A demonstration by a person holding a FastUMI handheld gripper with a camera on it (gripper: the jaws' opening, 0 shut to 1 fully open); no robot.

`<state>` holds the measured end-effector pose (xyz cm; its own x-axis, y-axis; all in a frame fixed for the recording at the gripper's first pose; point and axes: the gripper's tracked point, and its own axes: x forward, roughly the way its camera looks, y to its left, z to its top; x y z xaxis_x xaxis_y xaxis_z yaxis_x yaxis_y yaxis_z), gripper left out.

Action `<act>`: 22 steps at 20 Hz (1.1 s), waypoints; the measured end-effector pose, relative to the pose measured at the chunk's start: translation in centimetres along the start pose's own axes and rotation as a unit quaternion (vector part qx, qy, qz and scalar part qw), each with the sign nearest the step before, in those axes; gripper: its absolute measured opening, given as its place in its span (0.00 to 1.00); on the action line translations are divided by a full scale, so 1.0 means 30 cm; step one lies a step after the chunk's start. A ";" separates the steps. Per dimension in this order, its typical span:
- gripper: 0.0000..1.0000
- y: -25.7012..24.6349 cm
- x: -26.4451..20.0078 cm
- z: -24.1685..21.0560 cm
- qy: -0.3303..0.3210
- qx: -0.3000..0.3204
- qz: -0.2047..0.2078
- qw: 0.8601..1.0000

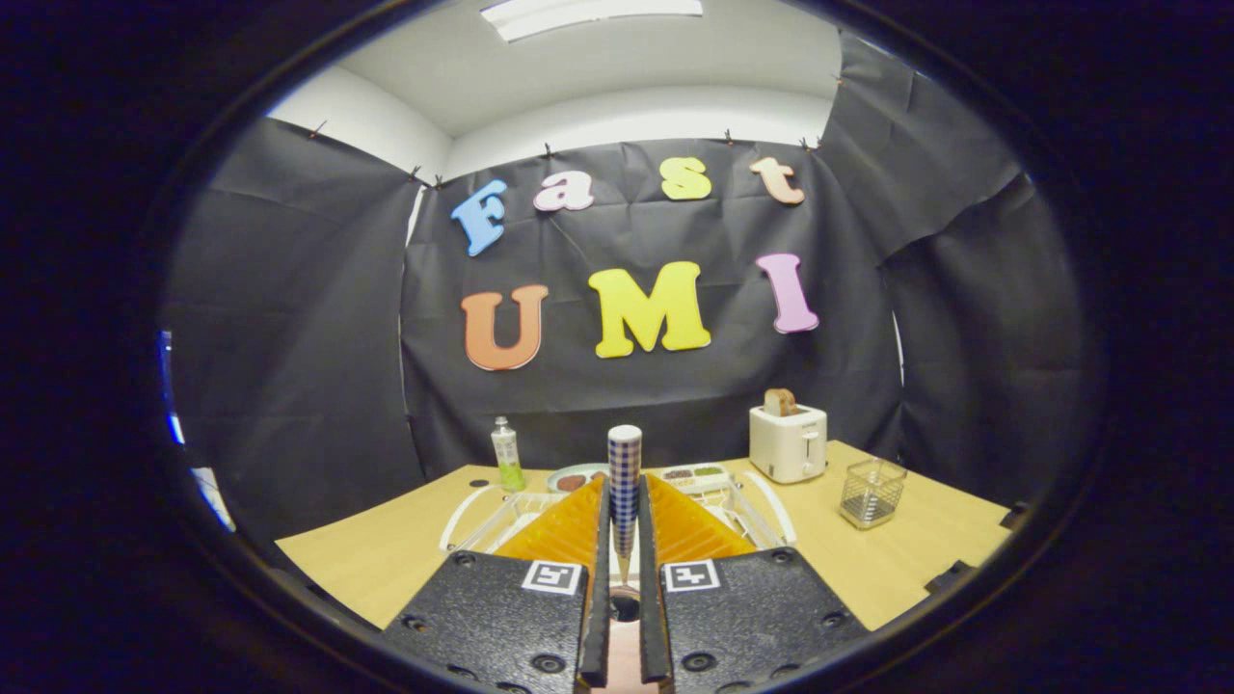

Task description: Take the plate from the dish rack, then take the spoon from the basket and place it into the plate.

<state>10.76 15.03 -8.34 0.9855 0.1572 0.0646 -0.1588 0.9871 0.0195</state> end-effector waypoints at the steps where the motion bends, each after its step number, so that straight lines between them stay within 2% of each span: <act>1: 0.17 0.009 -0.003 -0.028 0.003 -0.001 -0.004 1.000; 5: 0.18 0.025 -0.009 -0.137 0.025 0.012 -0.005 1.000; 11: 0.21 -0.055 -0.020 -0.279 0.072 0.048 -0.014 0.996; 13: 0.30 -0.078 -0.025 -0.271 0.064 0.063 -0.007 0.996; 15: 0.35 -0.121 -0.044 -0.255 0.056 0.060 -0.015 0.997; 18: 0.36 -0.183 -0.075 -0.229 0.050 0.051 -0.032 0.997; 20: 0.40 -0.206 -0.097 -0.205 0.048 0.042 -0.033 0.997; 22: 0.55 -0.224 -0.115 -0.177 0.046 0.035 -0.031 0.998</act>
<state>8.75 8.03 -14.01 0.9944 0.1010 -0.0309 -0.0979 0.9912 0.0895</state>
